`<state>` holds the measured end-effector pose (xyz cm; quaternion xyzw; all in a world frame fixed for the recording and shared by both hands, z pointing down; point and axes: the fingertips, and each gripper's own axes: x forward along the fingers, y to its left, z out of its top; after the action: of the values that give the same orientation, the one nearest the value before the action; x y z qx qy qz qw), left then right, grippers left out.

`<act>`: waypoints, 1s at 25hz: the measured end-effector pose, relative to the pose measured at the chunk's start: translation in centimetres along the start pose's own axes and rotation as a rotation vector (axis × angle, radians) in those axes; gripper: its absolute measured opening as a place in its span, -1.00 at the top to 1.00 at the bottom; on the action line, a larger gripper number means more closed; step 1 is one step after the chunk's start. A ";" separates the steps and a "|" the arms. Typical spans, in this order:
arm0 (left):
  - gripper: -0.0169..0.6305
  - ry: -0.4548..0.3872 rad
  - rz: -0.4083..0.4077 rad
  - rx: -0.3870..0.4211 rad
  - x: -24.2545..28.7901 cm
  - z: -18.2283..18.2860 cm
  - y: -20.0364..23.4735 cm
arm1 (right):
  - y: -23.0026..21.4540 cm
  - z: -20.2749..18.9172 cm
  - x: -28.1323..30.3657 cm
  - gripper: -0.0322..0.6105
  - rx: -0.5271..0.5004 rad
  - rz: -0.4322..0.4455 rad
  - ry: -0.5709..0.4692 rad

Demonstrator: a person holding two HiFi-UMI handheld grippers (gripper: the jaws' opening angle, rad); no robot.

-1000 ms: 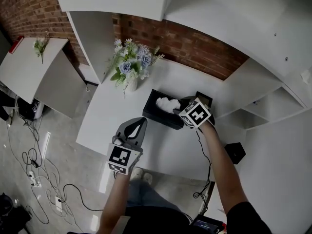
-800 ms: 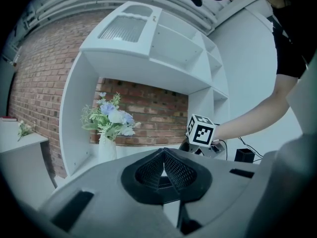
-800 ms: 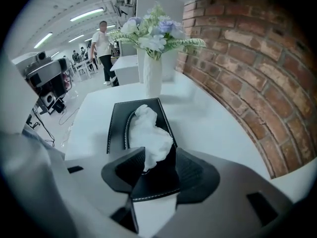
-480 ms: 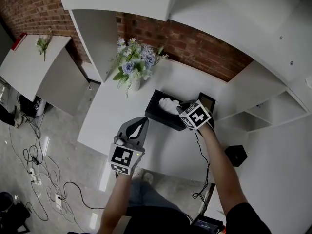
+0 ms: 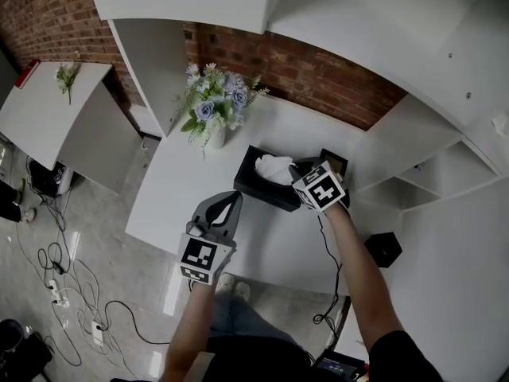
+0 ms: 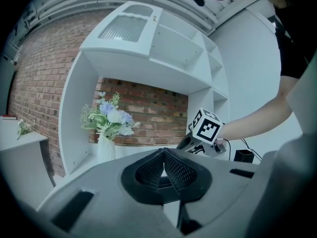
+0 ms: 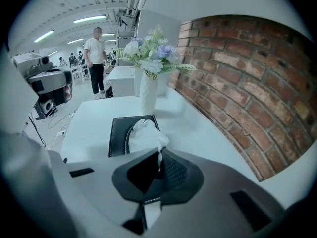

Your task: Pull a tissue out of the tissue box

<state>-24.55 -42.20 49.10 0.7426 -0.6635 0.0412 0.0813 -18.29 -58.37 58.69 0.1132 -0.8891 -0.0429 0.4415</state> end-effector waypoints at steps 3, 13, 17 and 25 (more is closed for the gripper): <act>0.92 -0.006 -0.004 0.002 -0.1 0.2 -0.1 | -0.5 0.8 -0.9 0.89 -0.001 -0.034 -0.030; 0.92 -0.026 -0.025 0.012 -1.2 1.2 -0.6 | -1.8 3.2 -4.4 0.89 -0.009 -0.147 -0.105; 0.92 -0.038 -0.033 0.014 -1.8 1.7 -0.7 | -1.6 3.9 -6.1 0.89 0.004 -0.172 -0.143; 0.92 -0.084 -0.063 0.032 -2.5 3.7 -1.3 | -0.5 6.3 -12.7 0.89 0.052 -0.253 -0.309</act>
<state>-23.69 -40.22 44.92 0.7655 -0.6418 0.0181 0.0426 -15.79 -55.97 44.97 0.2276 -0.9257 -0.0920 0.2877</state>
